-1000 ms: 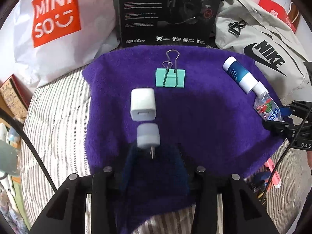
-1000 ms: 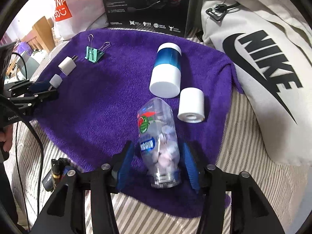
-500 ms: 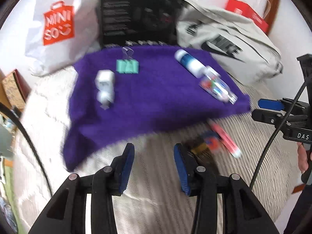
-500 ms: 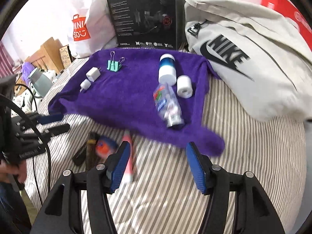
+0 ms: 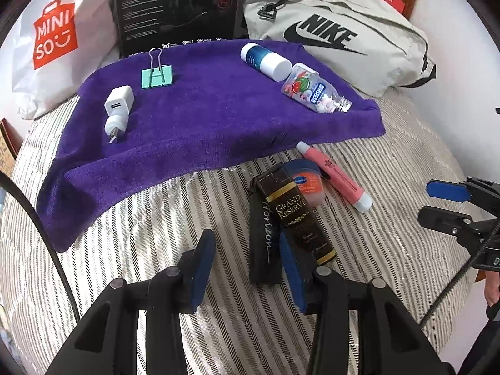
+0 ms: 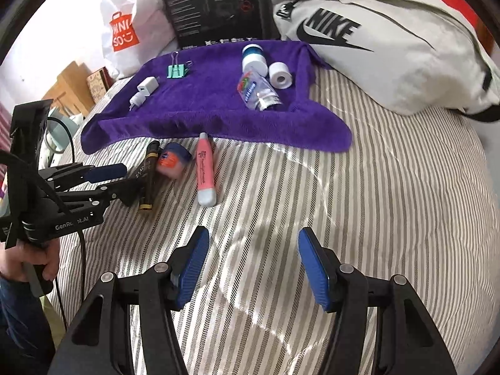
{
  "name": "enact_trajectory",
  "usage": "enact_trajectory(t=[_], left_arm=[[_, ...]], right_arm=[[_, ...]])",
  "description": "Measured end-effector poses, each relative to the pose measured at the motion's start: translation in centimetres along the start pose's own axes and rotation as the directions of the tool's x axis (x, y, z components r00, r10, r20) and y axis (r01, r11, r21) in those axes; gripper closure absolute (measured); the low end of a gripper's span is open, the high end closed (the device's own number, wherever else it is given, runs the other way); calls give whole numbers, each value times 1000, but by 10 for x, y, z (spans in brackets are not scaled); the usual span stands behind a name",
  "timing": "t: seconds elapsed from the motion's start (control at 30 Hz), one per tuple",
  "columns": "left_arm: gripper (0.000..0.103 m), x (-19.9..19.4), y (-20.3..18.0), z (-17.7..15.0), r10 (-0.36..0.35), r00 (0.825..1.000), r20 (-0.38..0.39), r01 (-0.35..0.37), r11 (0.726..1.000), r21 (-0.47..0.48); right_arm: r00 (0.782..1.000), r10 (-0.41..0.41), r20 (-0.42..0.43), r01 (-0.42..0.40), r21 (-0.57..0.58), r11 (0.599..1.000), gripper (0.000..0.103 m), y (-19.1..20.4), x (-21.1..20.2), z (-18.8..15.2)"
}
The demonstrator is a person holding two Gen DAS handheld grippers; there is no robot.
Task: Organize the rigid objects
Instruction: 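Grasp the black Horizon case with the left tool while the right tool grasps the pink tube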
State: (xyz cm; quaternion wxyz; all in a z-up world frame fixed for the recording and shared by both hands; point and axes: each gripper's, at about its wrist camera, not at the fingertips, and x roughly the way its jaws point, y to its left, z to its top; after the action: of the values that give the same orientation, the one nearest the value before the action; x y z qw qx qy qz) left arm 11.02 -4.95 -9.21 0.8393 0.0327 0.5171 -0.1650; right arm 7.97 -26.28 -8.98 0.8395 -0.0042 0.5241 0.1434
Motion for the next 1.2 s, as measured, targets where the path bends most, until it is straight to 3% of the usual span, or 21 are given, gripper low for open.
enact_trajectory(t=[0.27, 0.4, 0.53, 0.83, 1.03, 1.2], left_arm=[[62, 11, -15, 11, 54, 999, 1, -54, 996, 65], [82, 10, -13, 11, 57, 998, 12, -57, 995, 87], [82, 6, -6, 7, 28, 1000, 6, -28, 996, 79], [82, 7, -11, 9, 35, 999, 4, -35, 993, 114], [82, 0, 4, -1, 62, 998, -4, -61, 995, 81], [82, -8, 27, -13, 61, 998, -11, -61, 998, 27]], right_arm=[[1000, -6, -19, 6, 5, 1000, 44, 4, 5, -8], [1000, -4, -25, 4, 5, 1000, 44, 6, 7, -11], [1000, -3, -30, 3, 3, 1000, 44, 7, 10, -12], [999, 16, -41, -17, -22, 1000, 44, 18, 23, -5], [1000, 13, -5, -13, -68, 998, 44, 27, 41, 30], [1000, 7, -8, -8, -127, 992, 51, 36, 61, 50]])
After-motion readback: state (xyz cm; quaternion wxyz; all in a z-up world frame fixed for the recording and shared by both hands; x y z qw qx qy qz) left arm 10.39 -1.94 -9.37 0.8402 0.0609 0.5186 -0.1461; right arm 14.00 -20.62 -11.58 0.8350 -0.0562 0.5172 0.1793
